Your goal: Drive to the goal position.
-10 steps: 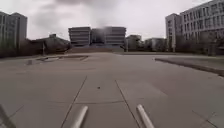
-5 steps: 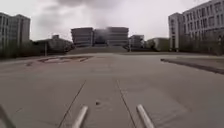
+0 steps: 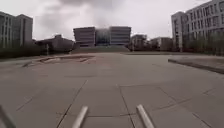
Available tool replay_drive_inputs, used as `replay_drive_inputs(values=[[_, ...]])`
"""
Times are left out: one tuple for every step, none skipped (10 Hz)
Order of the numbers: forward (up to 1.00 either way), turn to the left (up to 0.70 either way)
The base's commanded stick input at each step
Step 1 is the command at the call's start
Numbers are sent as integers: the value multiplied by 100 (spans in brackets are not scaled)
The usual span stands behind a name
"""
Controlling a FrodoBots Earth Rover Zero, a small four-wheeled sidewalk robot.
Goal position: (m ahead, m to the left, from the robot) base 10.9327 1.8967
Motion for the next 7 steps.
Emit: replay_drive_inputs(values=[[100,0],[100,0],[100,0],[100,0],[100,0],[100,0],[100,0]])
